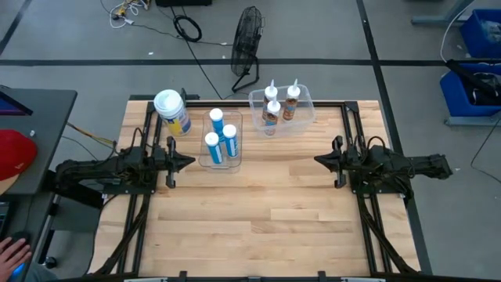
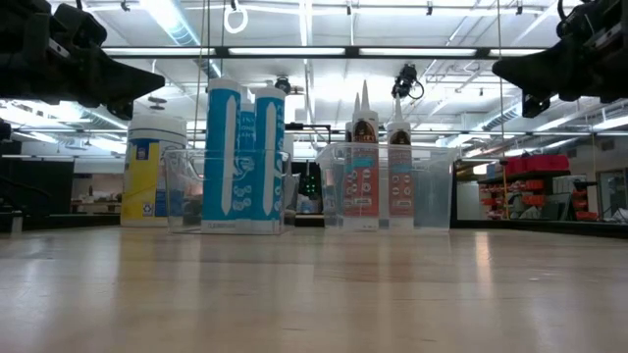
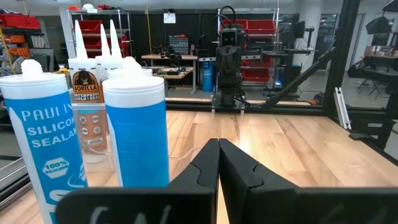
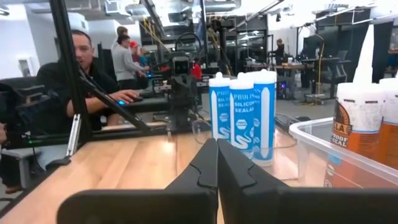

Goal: Pick & place silicon tubes, Sealant and Lysol wipes
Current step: Return to Home Position

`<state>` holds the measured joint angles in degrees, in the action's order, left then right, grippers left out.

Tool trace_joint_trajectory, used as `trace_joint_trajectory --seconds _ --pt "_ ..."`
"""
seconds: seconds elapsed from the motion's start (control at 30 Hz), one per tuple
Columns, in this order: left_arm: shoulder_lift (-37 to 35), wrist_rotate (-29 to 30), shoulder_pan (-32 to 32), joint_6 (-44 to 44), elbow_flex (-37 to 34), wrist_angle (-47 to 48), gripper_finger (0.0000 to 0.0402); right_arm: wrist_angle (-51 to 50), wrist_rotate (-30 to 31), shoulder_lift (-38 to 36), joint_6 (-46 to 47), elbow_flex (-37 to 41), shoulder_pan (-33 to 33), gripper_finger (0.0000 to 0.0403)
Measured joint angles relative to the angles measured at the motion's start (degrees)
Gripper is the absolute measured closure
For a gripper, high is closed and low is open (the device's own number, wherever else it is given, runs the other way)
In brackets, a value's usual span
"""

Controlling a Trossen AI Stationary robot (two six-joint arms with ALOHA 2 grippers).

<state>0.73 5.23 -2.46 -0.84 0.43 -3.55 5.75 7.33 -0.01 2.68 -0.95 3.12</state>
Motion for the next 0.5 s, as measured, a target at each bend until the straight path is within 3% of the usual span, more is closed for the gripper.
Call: trace_joint_trajectory --seconds 0.5 --pt "0.0 0.0 0.0 -0.4 0.0 0.7 0.0390 -4.6 -2.0 0.0 0.5 0.0 -1.3 0.0403"
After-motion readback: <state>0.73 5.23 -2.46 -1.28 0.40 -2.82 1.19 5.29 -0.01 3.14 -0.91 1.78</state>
